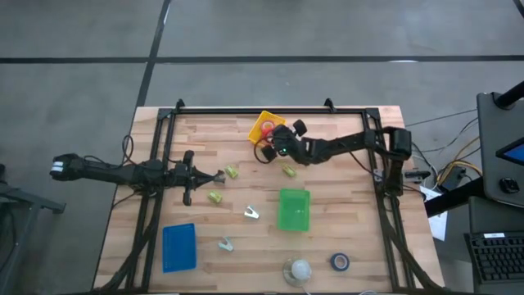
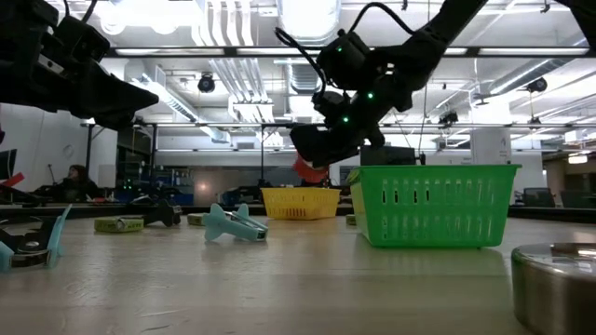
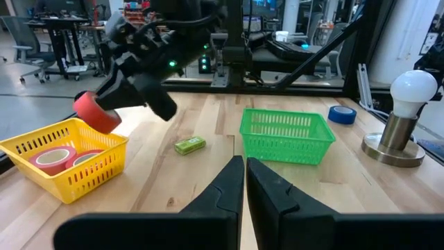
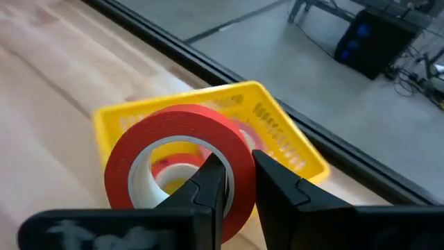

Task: Pick and place Stapler, Stapler remover, tape
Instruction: Put the orange tape into the yellow bin

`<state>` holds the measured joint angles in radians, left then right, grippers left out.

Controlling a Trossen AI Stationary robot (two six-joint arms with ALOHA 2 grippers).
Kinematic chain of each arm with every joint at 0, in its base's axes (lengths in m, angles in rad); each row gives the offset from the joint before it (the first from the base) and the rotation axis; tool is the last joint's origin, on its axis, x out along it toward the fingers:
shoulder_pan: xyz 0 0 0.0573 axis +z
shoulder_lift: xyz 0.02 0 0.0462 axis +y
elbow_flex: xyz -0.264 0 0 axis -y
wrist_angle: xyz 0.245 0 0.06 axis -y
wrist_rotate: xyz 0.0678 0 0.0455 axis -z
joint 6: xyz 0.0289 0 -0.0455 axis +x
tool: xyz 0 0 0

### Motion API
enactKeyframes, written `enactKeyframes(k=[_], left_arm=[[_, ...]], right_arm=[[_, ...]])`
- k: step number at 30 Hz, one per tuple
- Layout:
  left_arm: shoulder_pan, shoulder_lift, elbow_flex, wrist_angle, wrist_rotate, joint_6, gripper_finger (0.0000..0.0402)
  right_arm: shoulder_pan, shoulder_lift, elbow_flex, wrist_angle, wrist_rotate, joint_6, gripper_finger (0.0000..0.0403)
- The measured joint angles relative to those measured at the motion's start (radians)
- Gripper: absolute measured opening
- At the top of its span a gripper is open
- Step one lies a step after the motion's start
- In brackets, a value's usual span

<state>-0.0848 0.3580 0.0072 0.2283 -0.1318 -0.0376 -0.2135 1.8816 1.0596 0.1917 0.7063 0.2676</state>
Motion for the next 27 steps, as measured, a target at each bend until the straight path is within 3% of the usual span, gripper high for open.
enactKeyframes(k=[8, 27], left_arm=[[0.000, 0.000, 0.000, 0.000, 0.000, 0.000, 0.0023], [0.000, 0.000, 0.000, -0.001, 0.000, 0.000, 0.0023]], right_arm=[[-0.014, 0.003, 0.027, -0.039, -0.060, 0.020, 0.0059], [-0.026, 0.003, 0.018, -0.047, -0.079, 0.021, 0.0072]])
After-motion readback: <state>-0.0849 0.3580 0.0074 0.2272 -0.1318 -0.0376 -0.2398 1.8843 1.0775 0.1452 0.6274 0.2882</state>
